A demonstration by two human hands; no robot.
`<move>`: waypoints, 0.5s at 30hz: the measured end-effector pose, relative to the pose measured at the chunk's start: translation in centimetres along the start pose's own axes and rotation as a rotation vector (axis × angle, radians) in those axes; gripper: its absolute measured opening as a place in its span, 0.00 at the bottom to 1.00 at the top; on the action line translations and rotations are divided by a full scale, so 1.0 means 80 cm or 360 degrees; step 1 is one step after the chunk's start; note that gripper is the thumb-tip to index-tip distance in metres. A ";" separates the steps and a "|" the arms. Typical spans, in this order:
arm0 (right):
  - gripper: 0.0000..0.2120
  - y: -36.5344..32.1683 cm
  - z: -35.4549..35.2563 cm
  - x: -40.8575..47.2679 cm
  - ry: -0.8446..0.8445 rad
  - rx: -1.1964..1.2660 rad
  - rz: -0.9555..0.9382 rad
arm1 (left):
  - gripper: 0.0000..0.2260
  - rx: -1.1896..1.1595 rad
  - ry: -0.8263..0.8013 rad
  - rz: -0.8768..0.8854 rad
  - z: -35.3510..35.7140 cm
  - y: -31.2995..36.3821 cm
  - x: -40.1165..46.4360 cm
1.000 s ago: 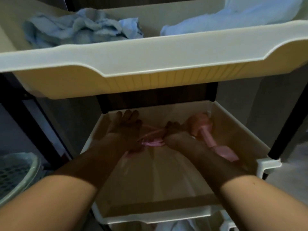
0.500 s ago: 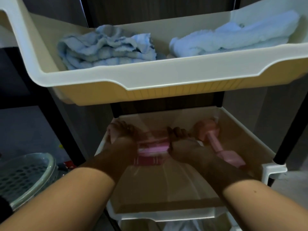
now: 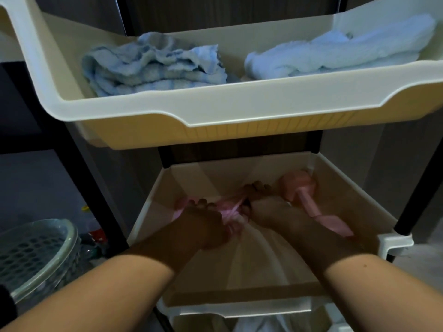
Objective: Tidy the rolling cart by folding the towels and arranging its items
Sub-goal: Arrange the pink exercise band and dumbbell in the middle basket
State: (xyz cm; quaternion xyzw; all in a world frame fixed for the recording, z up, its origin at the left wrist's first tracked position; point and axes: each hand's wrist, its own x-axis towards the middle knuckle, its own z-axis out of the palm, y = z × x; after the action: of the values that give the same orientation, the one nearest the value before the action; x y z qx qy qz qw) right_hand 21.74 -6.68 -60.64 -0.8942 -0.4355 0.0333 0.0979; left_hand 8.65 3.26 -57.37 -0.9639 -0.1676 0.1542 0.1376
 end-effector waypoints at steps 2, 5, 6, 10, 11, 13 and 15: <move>0.33 0.006 0.000 -0.004 -0.0003 0.0085 0.0027 | 0.21 0.0187 0.0237 -0.0020 -0.003 -0.003 0.010; 0.37 0.009 -0.004 -0.010 -0.0046 0.0151 0.0002 | 0.20 0.0502 0.0179 -0.0192 0.004 -0.020 0.027; 0.37 0.007 -0.005 -0.012 -0.0041 0.0113 -0.0022 | 0.21 0.0559 0.0155 -0.0268 0.014 -0.026 0.032; 0.40 0.000 -0.005 -0.016 0.0018 0.0069 -0.0058 | 0.29 -0.0025 -0.0011 -0.0278 0.030 -0.036 0.043; 0.41 0.000 -0.005 -0.016 0.0040 0.0091 -0.0065 | 0.30 -0.0153 -0.0015 -0.0275 0.025 -0.036 0.042; 0.42 0.000 -0.008 -0.017 0.0101 0.0156 -0.0094 | 0.33 -0.0268 0.0030 -0.0264 0.012 -0.038 0.038; 0.42 -0.001 -0.011 -0.020 0.0151 0.0210 -0.0110 | 0.36 -0.0272 0.0056 -0.0231 0.005 -0.040 0.033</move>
State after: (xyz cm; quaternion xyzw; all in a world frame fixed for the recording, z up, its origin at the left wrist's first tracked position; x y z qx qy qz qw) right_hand 20.81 -8.04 -59.79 -0.8709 -0.4577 0.0160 0.1783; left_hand 9.97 7.24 -57.40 -0.9600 -0.2472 0.1121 0.0685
